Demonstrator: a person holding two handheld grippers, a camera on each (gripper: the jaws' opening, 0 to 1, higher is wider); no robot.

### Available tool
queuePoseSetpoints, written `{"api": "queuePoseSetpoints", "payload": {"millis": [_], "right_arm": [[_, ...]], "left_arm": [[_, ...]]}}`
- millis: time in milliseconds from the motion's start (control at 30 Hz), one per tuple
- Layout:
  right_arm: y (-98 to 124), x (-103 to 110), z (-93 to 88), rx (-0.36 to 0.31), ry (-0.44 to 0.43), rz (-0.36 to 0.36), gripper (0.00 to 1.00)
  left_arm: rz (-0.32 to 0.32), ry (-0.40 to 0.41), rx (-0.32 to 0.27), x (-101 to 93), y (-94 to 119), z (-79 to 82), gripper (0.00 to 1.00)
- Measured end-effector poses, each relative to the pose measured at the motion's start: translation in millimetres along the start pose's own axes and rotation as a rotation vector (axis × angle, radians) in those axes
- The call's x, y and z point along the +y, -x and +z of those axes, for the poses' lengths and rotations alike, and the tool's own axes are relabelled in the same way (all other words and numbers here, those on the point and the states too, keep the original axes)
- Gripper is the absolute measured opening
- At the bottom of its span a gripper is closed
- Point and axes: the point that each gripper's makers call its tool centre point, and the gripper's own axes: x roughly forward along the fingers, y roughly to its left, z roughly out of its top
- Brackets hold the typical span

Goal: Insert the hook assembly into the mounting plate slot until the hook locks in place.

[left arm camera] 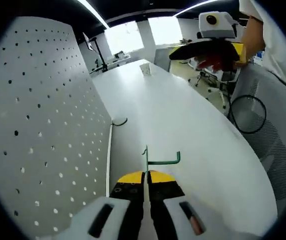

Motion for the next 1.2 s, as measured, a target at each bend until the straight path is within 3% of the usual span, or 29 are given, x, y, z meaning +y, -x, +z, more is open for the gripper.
{"api": "queuePoseSetpoints", "payload": {"millis": [633,1200], "right_arm": [[4.3,5.7,9.6,-0.022,0.001,0.002,0.60],[3.1,9.7,19.1,-0.053,-0.008,0.003,0.60]], "left_arm": [[0.110,0.103,-0.118,2.2,14.7,29.1,0.02],[0.287,0.230,-0.275,13.6,48.0,52.7,0.02]]}}
